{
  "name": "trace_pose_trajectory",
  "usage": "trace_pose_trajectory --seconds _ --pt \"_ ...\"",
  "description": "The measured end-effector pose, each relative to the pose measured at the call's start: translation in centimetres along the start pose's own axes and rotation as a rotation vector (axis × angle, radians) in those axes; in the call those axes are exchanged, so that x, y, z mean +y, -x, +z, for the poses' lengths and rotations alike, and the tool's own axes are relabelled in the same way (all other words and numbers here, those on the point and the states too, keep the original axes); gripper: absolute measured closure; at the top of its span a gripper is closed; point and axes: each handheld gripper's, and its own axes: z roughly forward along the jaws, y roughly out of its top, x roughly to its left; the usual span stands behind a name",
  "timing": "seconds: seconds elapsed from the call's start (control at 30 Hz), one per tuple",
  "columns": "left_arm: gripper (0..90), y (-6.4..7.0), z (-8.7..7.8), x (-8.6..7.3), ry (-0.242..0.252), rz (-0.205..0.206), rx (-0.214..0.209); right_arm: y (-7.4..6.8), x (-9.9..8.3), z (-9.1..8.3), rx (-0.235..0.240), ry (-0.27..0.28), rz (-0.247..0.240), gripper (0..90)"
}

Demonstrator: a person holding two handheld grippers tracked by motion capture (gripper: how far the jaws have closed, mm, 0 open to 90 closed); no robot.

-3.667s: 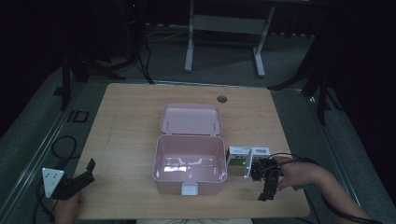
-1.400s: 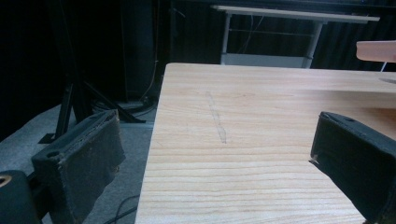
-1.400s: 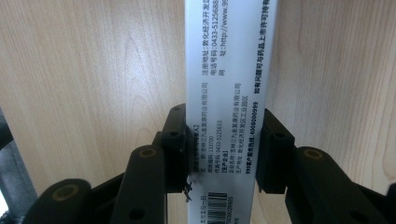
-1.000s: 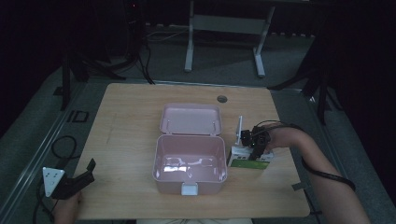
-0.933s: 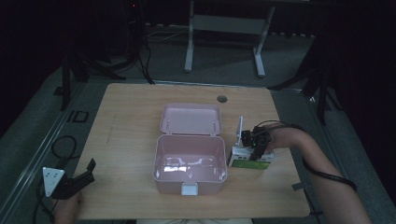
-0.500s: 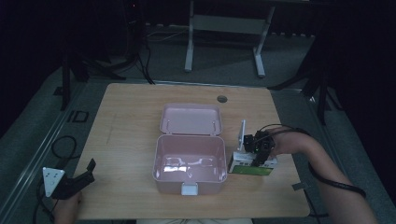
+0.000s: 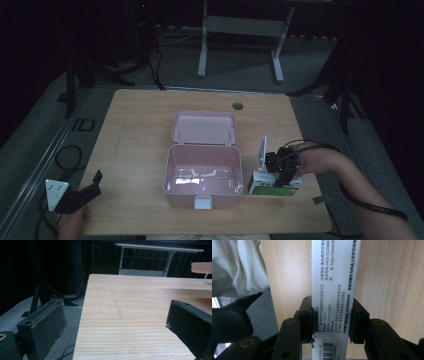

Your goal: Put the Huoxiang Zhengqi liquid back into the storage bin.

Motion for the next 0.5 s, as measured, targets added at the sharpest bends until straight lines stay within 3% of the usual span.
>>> trace_pose_trajectory --seconds 0.3,0.5 --pt "2.6 0.0 0.0 0.0 0.000 0.002 0.004 -1.3 -0.4 -1.0 0.004 -0.016 0.012 61.8" --pt "2.6 0.0 0.0 0.0 0.001 0.001 0.006 -2.3 -0.6 -3.3 -0.017 -0.022 0.019 61.8"
